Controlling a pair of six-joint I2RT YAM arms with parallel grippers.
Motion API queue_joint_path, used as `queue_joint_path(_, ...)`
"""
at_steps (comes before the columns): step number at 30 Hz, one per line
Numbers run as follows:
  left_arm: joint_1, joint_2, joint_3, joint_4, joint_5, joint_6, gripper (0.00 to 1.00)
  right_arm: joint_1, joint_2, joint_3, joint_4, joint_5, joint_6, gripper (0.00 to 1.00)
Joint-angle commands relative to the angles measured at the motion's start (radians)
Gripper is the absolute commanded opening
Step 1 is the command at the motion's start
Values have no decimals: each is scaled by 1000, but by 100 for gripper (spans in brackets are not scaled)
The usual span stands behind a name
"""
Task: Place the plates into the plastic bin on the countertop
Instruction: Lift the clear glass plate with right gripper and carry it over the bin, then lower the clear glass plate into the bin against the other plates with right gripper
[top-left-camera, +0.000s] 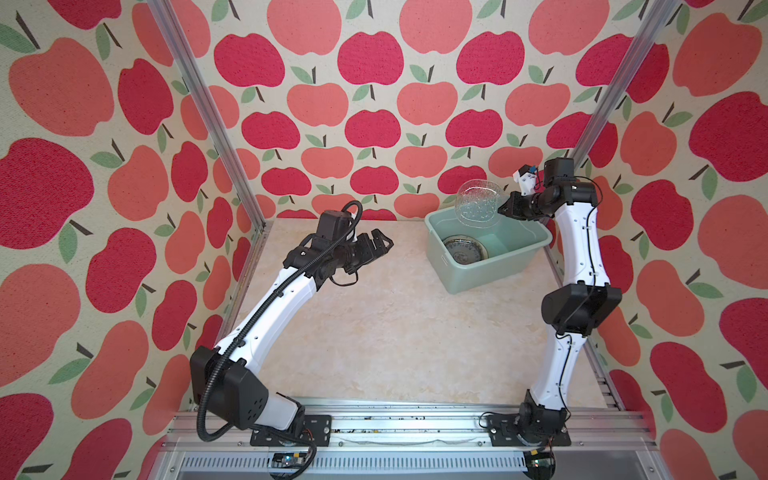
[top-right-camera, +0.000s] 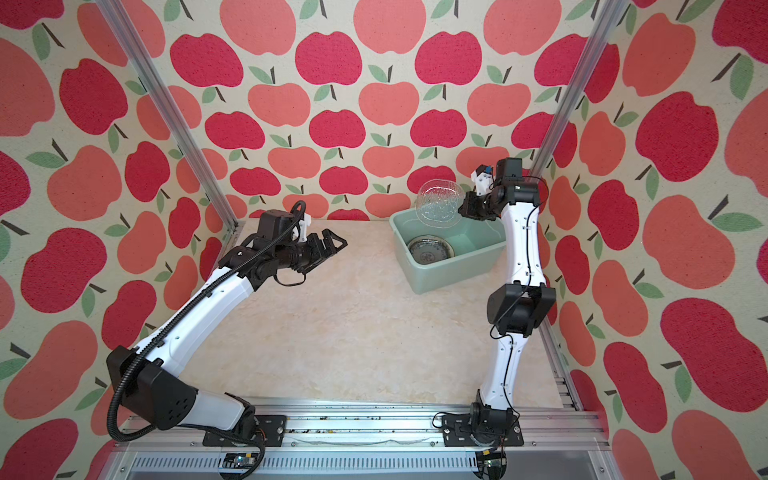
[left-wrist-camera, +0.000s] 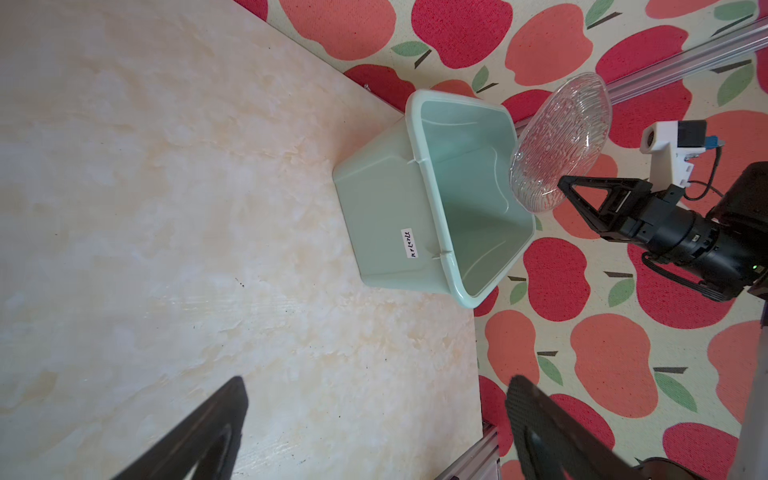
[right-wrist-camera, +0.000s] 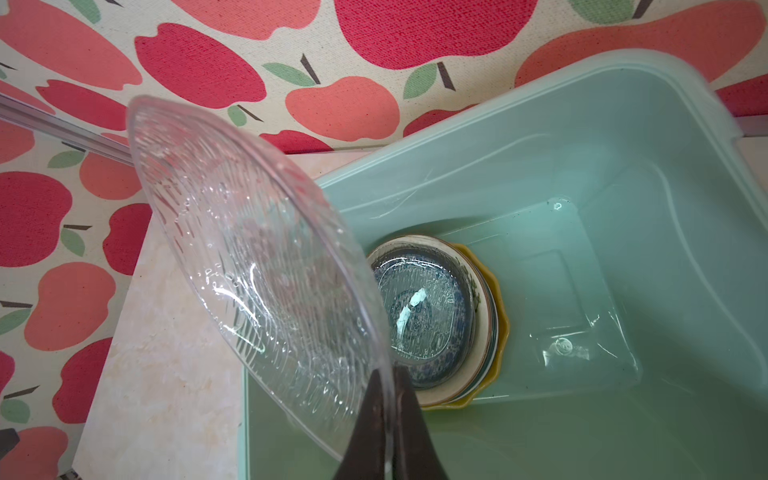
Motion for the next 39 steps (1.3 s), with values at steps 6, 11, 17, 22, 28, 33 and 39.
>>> queue_joint_path(6, 9, 156, 157, -51, 32, 14, 99, 10, 97, -20, -21, -16, -71, 0)
queue_joint_path(11, 3, 189, 185, -52, 34, 7, 99, 17, 91, -115, 23, 11, -126, 0)
queue_joint_path(17, -6, 199, 200, -74, 15, 8, 99, 18, 129, -137, 24, 21, -137, 0)
queue_joint_path(22, -14, 203, 220, -98, 0, 13, 99, 29, 158, -165, 32, 38, -143, 0)
queue_joint_path(28, -19, 202, 233, -121, -11, 18, 99, 36, 183, -192, 37, 58, -145, 0)
queue_joint_path(33, -18, 209, 233, -124, -14, 17, 99, 37, 202, -205, 47, 63, -143, 0)
queue_joint_path(39, -18, 218, 241, -130, -16, 21, 99, 37, 218, -197, 48, 79, -142, 10)
